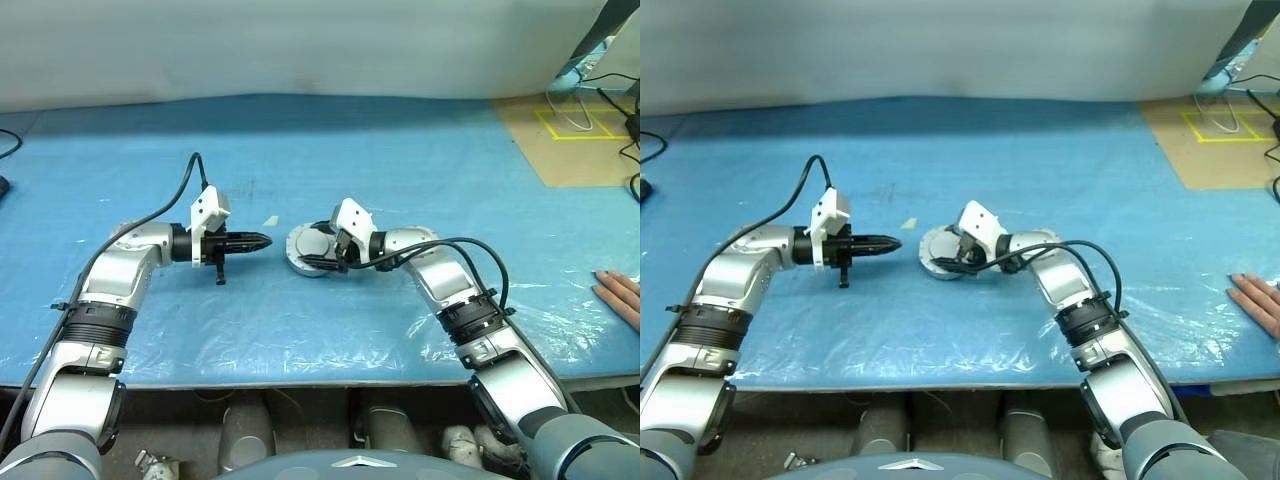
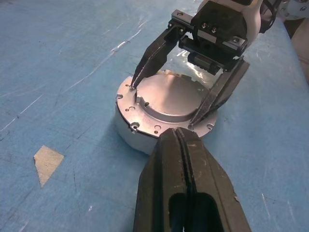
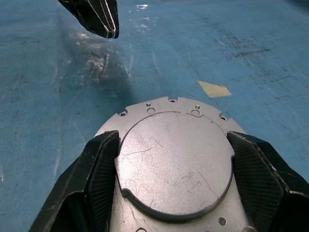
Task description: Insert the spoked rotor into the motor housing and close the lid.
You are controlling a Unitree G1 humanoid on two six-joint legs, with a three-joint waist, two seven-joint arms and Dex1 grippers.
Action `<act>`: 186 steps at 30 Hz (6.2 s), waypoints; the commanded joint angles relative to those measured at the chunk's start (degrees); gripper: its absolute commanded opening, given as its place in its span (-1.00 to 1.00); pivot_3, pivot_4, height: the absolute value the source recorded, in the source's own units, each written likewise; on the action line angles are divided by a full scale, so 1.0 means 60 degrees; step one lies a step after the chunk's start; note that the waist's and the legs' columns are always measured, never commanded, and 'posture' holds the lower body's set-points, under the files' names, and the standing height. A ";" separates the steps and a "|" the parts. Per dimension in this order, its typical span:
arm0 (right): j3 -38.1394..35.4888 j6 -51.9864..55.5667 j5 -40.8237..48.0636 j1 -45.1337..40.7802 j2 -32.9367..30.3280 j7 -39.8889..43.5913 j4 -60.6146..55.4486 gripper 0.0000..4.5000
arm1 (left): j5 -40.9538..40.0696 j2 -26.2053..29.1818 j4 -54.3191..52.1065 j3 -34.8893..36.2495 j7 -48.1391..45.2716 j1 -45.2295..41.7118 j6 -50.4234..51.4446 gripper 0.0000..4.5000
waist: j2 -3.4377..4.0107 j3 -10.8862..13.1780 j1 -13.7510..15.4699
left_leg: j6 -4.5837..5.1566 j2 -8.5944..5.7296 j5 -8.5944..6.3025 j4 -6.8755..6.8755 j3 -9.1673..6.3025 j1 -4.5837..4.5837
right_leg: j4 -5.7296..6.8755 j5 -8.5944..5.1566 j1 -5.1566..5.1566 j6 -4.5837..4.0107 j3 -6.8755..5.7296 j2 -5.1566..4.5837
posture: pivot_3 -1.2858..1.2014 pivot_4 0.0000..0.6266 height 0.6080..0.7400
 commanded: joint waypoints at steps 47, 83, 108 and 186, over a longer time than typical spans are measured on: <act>-0.0235 0.0406 -0.0524 0.1111 0.0212 -0.0928 0.0741 0.42 | 0.1884 -0.1845 0.3193 -0.0947 0.1370 -0.1401 -0.2343 -1.00 | -0.0025 -0.0036 0.0000 | 0.0003 -0.0010 -0.0003 -0.0106 0.0010 0.0180 | -0.0150 -0.0005 0.0183 -0.0020 0.0002 -0.0002 | 0.03 -0.52 1.00; -0.3676 0.3576 0.2736 0.1846 -0.0458 -0.1819 -0.3304 0.98 | 0.2198 -0.1822 0.3417 -0.1096 0.0745 -0.1140 -0.2898 -1.00 | -0.0021 -0.0067 0.0208 | 0.0002 -0.0058 -0.0003 -0.0212 0.0013 0.0139 | -0.0183 -0.0028 0.0128 0.0019 -0.0001 -0.0039 | 0.03 -0.52 1.00; -0.5413 0.7679 0.6106 0.1547 0.1685 -0.3283 -0.1179 0.98 | 0.2497 -0.1682 0.4085 -0.1206 0.0662 -0.1485 -0.3318 -1.00 | 0.0006 -0.0052 0.0236 | -0.0001 -0.0061 -0.0001 -0.0234 0.0017 0.0148 | -0.0183 -0.0031 0.0128 0.0015 -0.0011 -0.0047 | 0.03 -0.52 1.00; -0.7388 0.8213 1.2316 0.0092 0.2930 -0.7228 -0.1677 0.09 | -0.5964 -0.3791 0.1314 0.4361 0.4649 -0.1638 0.7503 0.99 | 0.0030 -0.0033 0.0274 | -0.0006 -0.0032 0.0000 -0.0094 -0.0014 -0.0116 | -0.0082 0.0000 -0.0083 0.0052 -0.0035 -0.0002 | 0.03 -0.52 1.00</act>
